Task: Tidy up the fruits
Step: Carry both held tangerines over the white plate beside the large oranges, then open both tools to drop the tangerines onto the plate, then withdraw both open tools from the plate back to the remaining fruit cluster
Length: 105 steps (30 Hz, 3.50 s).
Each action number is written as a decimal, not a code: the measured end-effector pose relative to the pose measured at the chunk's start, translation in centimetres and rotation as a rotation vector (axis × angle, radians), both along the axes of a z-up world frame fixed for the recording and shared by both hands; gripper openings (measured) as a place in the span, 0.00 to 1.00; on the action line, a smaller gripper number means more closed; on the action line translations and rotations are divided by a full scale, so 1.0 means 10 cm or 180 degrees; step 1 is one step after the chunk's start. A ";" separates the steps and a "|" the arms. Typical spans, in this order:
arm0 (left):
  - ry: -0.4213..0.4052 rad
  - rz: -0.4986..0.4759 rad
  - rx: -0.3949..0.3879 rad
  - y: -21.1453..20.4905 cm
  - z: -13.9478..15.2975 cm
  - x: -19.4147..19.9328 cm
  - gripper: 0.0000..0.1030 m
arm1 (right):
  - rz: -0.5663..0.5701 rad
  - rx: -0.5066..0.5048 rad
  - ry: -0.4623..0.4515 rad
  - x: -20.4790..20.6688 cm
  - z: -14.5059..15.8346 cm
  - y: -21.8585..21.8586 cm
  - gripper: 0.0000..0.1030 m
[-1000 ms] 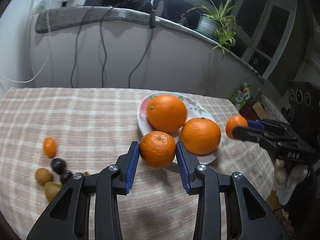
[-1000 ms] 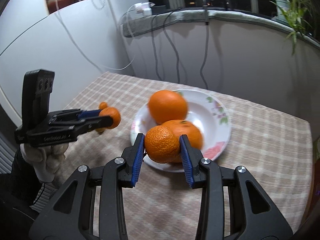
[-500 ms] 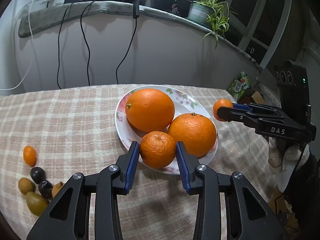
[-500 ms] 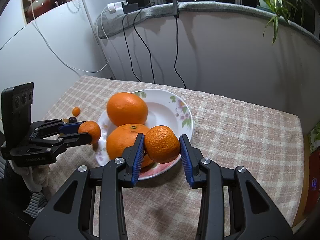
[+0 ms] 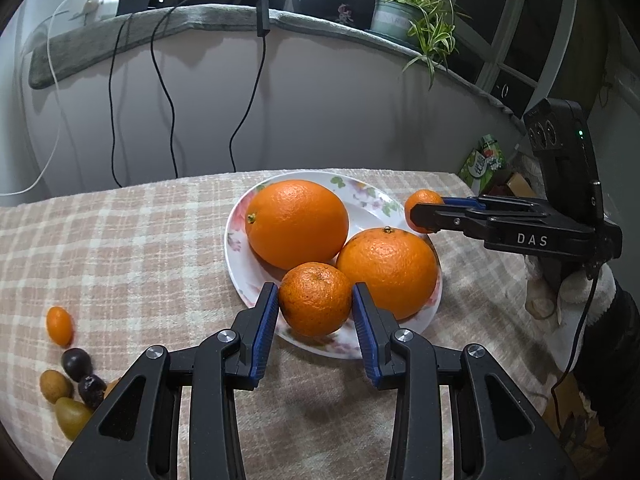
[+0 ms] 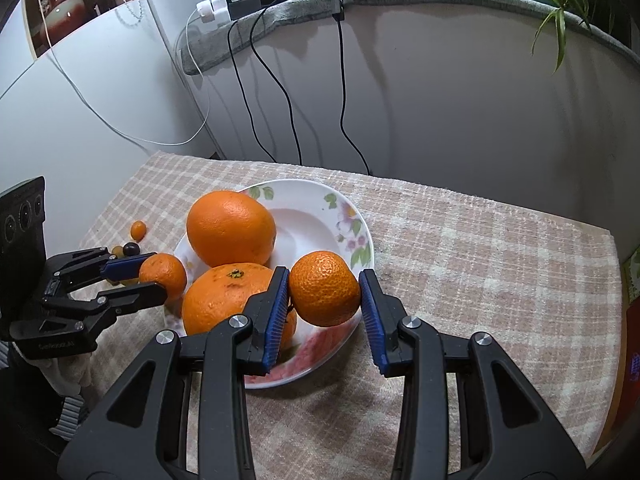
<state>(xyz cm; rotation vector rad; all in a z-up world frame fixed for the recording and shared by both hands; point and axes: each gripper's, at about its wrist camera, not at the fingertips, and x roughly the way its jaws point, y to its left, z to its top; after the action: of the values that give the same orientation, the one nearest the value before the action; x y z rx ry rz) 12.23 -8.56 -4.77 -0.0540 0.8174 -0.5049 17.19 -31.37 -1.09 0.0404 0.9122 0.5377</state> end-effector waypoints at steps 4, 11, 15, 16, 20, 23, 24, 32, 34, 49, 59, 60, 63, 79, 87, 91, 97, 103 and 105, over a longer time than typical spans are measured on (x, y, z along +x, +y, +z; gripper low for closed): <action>-0.0008 -0.0008 0.0027 -0.03 0.00 -0.01 0.35 | 0.0027 -0.0009 0.0015 0.03 -0.01 0.03 0.36; -0.0031 -0.0016 0.0055 -0.04 0.00 -0.02 0.36 | 0.0017 -0.0009 0.0022 0.06 -0.01 0.05 0.36; -0.0051 -0.0006 0.0055 -0.04 0.02 -0.03 0.36 | -0.0012 0.0005 0.0041 0.08 -0.02 0.03 0.37; -0.0055 -0.0005 0.0059 -0.04 0.02 -0.03 0.36 | -0.0018 0.0002 0.0045 0.08 -0.02 0.03 0.38; -0.0074 -0.0007 0.0063 -0.05 0.03 -0.04 0.47 | -0.0054 0.0037 -0.0021 0.08 0.03 0.01 0.60; -0.0144 -0.0002 0.0061 -0.05 0.08 -0.07 0.55 | -0.0056 0.0066 -0.0046 0.08 0.08 0.00 0.63; -0.0167 0.0005 0.0075 -0.05 0.10 -0.08 0.59 | -0.0064 0.0058 -0.0053 0.08 0.09 0.00 0.65; -0.0316 0.0054 0.0153 -0.05 0.19 -0.15 0.68 | -0.0093 0.0063 -0.0109 0.03 0.15 0.01 0.76; -0.0356 0.0068 0.0186 -0.06 0.21 -0.18 0.70 | -0.0107 0.0056 -0.0125 0.02 0.17 0.01 0.79; -0.0573 0.0102 0.0250 0.00 0.37 -0.34 0.71 | -0.0170 0.0045 -0.0213 -0.13 0.31 0.05 0.83; -0.0627 0.0260 0.0179 0.27 0.43 -0.45 0.71 | -0.0191 -0.0022 -0.0439 -0.31 0.45 0.18 0.83; -0.0619 0.0290 0.0157 0.32 0.43 -0.46 0.71 | -0.0180 -0.0019 -0.0440 -0.32 0.45 0.20 0.83; -0.0624 0.0397 0.0133 0.50 0.43 -0.49 0.71 | -0.0147 0.0015 -0.0465 -0.38 0.48 0.28 0.83; -0.0405 0.1119 0.0127 1.63 0.23 -0.61 0.71 | 0.0430 -0.0041 -0.0509 -0.68 0.48 1.00 0.83; -0.0309 0.1250 0.0079 1.91 0.12 -0.69 0.64 | 0.0744 -0.0020 -0.0447 -0.78 0.39 1.36 0.83; -0.0252 0.1192 0.0045 1.90 0.06 -0.71 0.59 | 0.0860 -0.0025 -0.0391 -0.79 0.33 1.53 0.82; -0.0123 0.1036 0.0013 1.82 -0.07 -0.71 0.47 | 0.1046 -0.0068 -0.0259 -0.79 0.18 1.77 0.73; 0.0001 0.0880 0.0022 1.70 -0.18 -0.67 0.41 | 0.1207 -0.0117 -0.0084 -0.74 0.00 1.98 0.60; 0.0049 0.0849 0.0008 1.68 -0.22 -0.64 0.38 | 0.1251 -0.0139 -0.0033 -0.71 -0.06 2.04 0.56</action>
<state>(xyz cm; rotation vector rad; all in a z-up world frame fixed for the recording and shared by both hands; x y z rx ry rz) 5.81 8.22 -6.98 -0.1626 0.8116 -0.2519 10.08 -10.93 -1.72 -0.1847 0.9259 0.8812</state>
